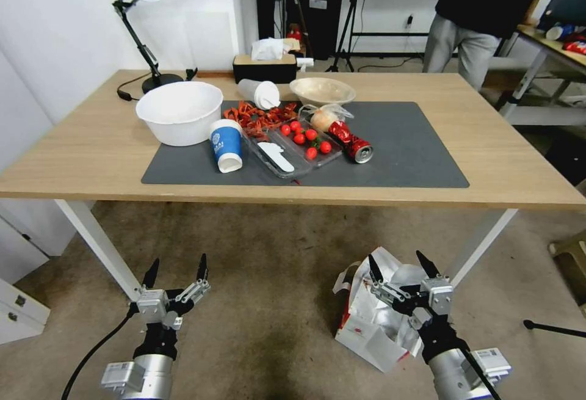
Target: Pick up the food delivery bag from the floor and place it on the table.
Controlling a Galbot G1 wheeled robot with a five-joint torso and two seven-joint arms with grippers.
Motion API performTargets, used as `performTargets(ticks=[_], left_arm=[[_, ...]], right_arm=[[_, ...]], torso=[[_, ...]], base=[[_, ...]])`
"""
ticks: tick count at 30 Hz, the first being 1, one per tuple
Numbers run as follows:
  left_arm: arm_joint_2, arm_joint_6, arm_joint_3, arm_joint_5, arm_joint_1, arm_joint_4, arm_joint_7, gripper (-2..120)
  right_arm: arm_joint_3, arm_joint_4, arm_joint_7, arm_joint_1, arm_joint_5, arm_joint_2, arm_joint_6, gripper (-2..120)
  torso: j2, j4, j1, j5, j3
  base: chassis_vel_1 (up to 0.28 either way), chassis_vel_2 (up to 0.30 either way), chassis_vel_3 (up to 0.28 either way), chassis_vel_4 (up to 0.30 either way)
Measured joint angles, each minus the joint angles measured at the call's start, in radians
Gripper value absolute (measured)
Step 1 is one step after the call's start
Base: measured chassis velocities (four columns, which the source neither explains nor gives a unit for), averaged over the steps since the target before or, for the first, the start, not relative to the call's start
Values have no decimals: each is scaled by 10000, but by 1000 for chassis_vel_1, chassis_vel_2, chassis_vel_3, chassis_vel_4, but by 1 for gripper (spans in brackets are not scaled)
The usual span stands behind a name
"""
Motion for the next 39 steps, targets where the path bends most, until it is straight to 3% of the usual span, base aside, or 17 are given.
performTargets(ticks=[39], left_arm=[[-112,-65,76,75,-78,244,-2,100]], right_arm=[[21,-162,-51,39,86,-235,-6,100]], torso=[[-1701,0,-685,0,-1018]], base=[[0,0,0,0]])
